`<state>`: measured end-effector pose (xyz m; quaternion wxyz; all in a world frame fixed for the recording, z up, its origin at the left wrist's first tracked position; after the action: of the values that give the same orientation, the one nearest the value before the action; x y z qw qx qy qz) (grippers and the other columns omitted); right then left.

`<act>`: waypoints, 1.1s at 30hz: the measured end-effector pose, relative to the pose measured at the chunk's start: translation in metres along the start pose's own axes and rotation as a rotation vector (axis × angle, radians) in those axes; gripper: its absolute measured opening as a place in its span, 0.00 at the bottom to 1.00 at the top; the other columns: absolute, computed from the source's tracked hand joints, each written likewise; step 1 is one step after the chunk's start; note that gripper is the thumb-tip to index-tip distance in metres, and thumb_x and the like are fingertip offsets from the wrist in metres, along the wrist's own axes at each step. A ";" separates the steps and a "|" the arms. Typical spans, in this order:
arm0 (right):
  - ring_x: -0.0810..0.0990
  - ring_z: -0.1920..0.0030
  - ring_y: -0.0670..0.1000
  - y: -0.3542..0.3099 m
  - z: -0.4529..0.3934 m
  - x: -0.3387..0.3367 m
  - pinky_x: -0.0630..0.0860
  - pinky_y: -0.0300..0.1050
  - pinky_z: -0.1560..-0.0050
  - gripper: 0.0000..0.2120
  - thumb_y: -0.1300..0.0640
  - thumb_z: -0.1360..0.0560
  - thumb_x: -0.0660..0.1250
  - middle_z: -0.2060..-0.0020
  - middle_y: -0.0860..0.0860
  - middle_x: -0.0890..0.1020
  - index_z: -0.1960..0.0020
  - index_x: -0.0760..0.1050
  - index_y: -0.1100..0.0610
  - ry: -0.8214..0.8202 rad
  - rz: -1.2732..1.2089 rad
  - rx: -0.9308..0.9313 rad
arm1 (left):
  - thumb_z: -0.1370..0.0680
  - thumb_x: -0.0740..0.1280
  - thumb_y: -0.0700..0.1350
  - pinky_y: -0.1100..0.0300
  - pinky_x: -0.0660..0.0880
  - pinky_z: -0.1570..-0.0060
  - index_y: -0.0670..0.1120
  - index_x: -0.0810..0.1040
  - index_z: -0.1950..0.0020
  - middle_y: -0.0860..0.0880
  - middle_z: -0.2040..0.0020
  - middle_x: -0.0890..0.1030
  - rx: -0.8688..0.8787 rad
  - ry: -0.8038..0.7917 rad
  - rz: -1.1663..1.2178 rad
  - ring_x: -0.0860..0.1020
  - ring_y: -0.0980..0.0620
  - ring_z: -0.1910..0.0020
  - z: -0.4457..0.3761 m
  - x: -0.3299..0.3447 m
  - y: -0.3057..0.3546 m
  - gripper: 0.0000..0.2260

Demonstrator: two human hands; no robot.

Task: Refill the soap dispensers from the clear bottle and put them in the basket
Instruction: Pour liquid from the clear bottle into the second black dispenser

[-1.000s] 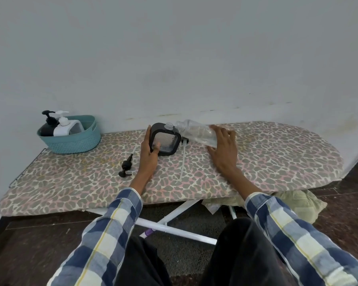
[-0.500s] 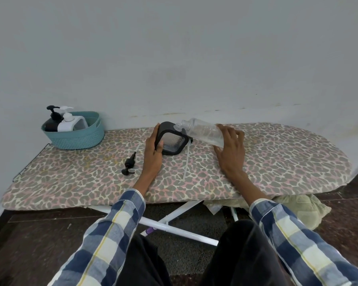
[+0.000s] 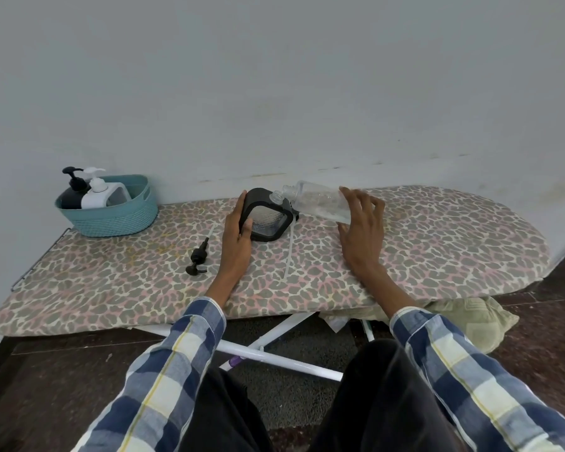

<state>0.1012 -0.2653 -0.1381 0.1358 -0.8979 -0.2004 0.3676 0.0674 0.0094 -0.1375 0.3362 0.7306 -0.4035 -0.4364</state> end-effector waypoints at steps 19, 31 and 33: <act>0.69 0.32 0.59 0.005 -0.021 -0.009 0.76 0.55 0.36 0.41 0.66 0.29 0.80 0.30 0.52 0.77 0.22 0.69 0.51 -0.062 0.009 -0.101 | 0.09 0.56 0.48 0.83 0.58 0.35 0.56 0.59 0.13 0.58 0.19 0.63 -0.021 0.002 0.020 0.62 0.63 0.23 -0.002 0.000 -0.004 0.24; 0.69 0.31 0.59 0.001 -0.034 -0.022 0.77 0.54 0.36 0.43 0.69 0.31 0.81 0.29 0.51 0.77 0.22 0.69 0.51 -0.063 0.037 -0.159 | 0.09 0.56 0.45 0.79 0.61 0.35 0.57 0.59 0.13 0.59 0.23 0.63 -0.026 0.017 0.040 0.63 0.61 0.24 0.000 0.000 0.002 0.23; 0.70 0.31 0.60 0.000 -0.036 -0.023 0.77 0.54 0.36 0.43 0.70 0.31 0.80 0.29 0.52 0.77 0.22 0.70 0.51 -0.063 0.048 -0.168 | 0.09 0.56 0.46 0.74 0.62 0.31 0.57 0.59 0.14 0.59 0.23 0.63 -0.032 0.019 0.041 0.63 0.61 0.24 0.000 0.000 0.002 0.23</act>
<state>0.1121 -0.2794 -0.0990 0.0448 -0.8987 -0.2130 0.3808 0.0666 0.0089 -0.1357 0.3605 0.7209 -0.4080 -0.4288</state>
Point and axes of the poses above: each hand's wrist, its own z-axis away from the middle knuckle, its own x-axis out of the palm, y = z × x, the point moved 2 cm from there along -z, towards the middle knuckle
